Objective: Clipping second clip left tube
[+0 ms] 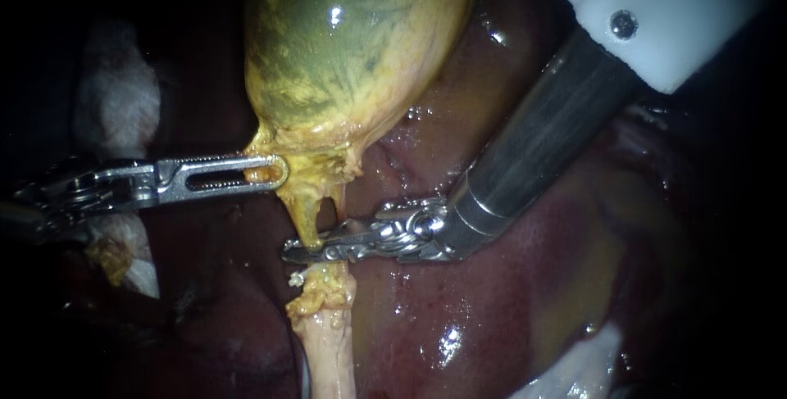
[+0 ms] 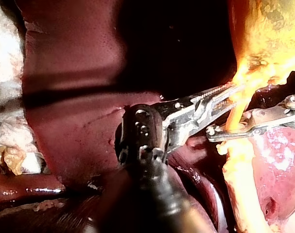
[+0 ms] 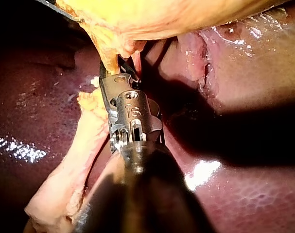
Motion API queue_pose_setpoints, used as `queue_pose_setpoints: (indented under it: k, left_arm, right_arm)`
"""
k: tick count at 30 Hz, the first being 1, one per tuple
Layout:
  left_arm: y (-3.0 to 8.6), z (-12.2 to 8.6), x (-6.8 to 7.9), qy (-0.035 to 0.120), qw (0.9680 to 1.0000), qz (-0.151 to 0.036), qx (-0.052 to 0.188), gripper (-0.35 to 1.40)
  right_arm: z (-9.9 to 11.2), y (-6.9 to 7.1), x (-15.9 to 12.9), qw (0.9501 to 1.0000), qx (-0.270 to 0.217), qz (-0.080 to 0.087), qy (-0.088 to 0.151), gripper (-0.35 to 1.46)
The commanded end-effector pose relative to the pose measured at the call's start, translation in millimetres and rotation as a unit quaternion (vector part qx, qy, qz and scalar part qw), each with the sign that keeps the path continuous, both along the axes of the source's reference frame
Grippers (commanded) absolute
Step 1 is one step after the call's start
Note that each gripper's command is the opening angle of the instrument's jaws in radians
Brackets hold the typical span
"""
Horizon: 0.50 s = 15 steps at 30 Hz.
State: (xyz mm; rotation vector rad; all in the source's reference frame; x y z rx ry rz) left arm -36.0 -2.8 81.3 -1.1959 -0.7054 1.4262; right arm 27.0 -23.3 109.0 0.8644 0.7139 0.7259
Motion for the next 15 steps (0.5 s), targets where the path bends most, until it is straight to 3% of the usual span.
queue_pose_setpoints:
  k: [1,15]
  left_arm:
    - [0.0,0.0,0.0,0.000,1.0000,0.000,0.000,-0.35]
    - [0.1,0.0,0.0,0.000,1.0000,0.000,0.000,-0.35]
  right_arm:
    - [0.1,-0.1,0.0,1.0000,0.000,-0.002,0.002,-0.35]
    - [0.7,-1.2,0.0,0.9999,0.001,-0.017,0.003,-0.35]
